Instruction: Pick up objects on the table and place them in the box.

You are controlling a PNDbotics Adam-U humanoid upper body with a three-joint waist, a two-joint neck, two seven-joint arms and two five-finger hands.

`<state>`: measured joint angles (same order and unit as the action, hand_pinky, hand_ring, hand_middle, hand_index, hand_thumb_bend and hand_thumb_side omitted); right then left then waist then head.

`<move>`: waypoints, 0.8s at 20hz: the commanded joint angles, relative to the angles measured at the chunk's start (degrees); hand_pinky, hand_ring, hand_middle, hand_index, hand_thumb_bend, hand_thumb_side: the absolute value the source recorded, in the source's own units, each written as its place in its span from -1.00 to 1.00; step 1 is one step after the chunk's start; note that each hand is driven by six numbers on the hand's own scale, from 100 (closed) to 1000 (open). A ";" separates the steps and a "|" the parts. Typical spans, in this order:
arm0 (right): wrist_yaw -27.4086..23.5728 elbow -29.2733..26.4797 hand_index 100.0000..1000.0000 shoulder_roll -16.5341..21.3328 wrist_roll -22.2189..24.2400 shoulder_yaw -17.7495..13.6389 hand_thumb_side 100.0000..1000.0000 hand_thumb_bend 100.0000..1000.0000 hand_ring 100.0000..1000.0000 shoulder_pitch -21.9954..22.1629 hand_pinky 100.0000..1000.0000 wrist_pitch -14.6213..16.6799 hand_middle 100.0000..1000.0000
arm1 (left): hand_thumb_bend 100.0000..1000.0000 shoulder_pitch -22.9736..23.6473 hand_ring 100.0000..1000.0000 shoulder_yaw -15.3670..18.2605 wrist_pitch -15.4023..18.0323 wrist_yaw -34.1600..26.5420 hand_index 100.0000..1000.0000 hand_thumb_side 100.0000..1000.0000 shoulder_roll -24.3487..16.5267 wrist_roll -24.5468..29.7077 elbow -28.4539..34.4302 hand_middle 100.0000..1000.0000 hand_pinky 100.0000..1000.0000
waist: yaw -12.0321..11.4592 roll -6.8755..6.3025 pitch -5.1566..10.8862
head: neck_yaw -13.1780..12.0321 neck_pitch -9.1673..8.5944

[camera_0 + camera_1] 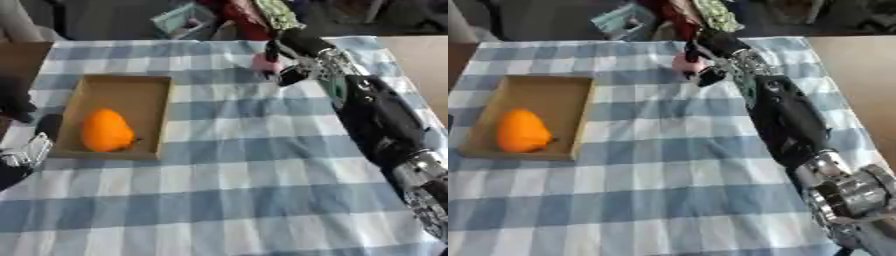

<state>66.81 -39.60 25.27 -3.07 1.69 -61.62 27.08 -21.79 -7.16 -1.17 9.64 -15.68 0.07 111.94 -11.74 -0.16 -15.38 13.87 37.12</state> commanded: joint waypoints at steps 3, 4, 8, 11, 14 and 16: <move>-4.32 -4.66 -0.23 -0.47 -1.17 0.96 -1.00 -1.00 0.12 -3.42 0.37 1.02 -0.30 | -0.28 -0.54 -0.01 0.55 0.06 0.00 0.28 -1.00 -1.50 -0.14 0.58 -0.07 -0.10 | -0.20 0.15 1.59 | 0.19 -0.53; -5.26 -5.15 -0.23 -0.86 -0.75 1.21 -1.00 -1.00 0.12 -3.88 0.37 1.07 -0.30 | -0.28 -0.51 -0.01 0.53 0.06 0.01 0.28 -1.00 -1.52 -0.11 0.56 -0.07 -0.10 | -0.23 0.17 1.65 | 0.22 -0.45; -7.52 -6.09 -0.22 -3.49 1.19 2.02 -1.00 -1.00 0.12 -5.74 0.37 1.21 -0.29 | -0.28 -0.42 -0.01 0.34 0.09 -0.05 0.28 -1.00 -1.46 0.06 0.50 -0.07 -0.10 | -0.56 0.19 1.99 | 0.55 -0.09; -7.99 -5.84 -0.21 -6.21 2.60 2.41 -1.00 -1.00 0.12 -6.81 0.38 1.30 -0.28 | -0.28 -0.45 -0.01 0.16 0.12 -0.17 0.28 -1.00 -1.37 0.27 0.54 -0.07 -0.10 | -1.15 0.16 2.21 | 1.01 0.13; -7.73 -5.48 -0.20 -8.84 3.64 2.66 -1.00 -1.00 0.13 -7.52 0.38 1.62 -0.27 | -0.28 -0.59 -0.01 -0.05 0.13 -0.30 0.28 -1.00 -1.27 0.48 0.59 -0.07 -0.10 | -1.87 0.17 2.18 | 1.48 0.18; -7.44 -5.24 -0.19 -10.69 4.29 2.92 -1.00 -1.00 0.13 -7.76 0.38 2.01 -0.26 | -0.27 -0.68 -0.01 -0.19 0.13 -0.39 0.28 -1.00 -1.19 0.63 0.60 -0.07 -0.10 | -2.37 0.17 2.10 | 1.79 0.14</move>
<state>59.40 -44.07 14.99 0.74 4.53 -67.62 28.88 -21.77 -7.30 -1.07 9.61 -15.68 0.48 111.69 -14.14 0.16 -14.46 15.35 37.23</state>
